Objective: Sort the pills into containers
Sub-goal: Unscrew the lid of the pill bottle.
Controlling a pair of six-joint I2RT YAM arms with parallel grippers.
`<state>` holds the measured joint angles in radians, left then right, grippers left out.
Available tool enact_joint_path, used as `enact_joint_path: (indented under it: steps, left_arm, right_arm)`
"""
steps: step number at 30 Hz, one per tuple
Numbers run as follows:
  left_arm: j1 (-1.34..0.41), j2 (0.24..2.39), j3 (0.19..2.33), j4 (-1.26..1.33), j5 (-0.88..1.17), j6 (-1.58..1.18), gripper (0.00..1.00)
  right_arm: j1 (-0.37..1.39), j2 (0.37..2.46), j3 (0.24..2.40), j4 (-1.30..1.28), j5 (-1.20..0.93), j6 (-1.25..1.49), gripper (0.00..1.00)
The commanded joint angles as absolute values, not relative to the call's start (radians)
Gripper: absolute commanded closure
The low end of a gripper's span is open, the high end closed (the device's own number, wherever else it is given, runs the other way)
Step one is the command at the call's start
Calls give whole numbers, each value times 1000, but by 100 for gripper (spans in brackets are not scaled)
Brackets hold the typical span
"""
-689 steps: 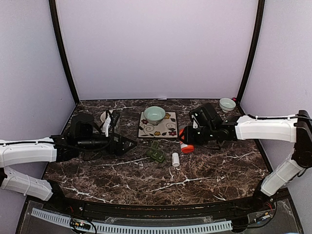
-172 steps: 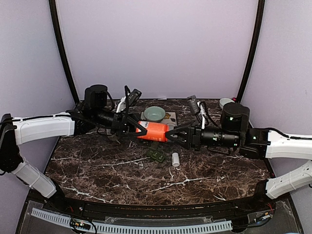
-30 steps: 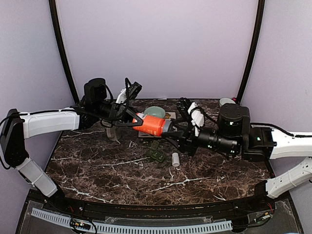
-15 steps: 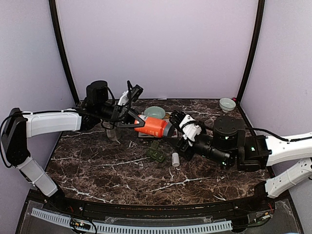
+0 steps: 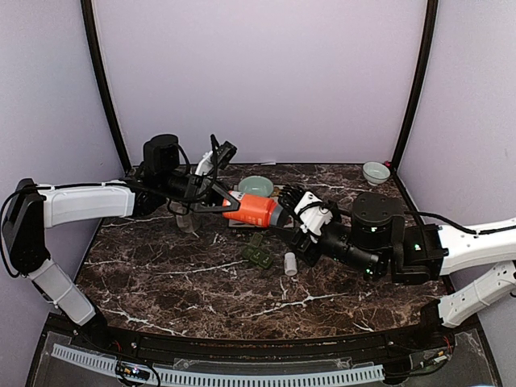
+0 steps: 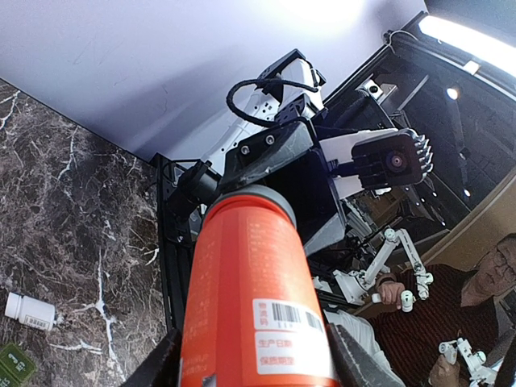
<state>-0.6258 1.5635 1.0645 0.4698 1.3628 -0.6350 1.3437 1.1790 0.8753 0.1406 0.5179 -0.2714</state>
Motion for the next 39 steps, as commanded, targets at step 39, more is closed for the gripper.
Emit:
enact_joint_path:
  steps: [39]
  left_arm:
    - [-643, 1529, 1057, 603, 1465, -654, 100]
  right_arm:
    - [1330, 1122, 822, 71, 635, -243, 80]
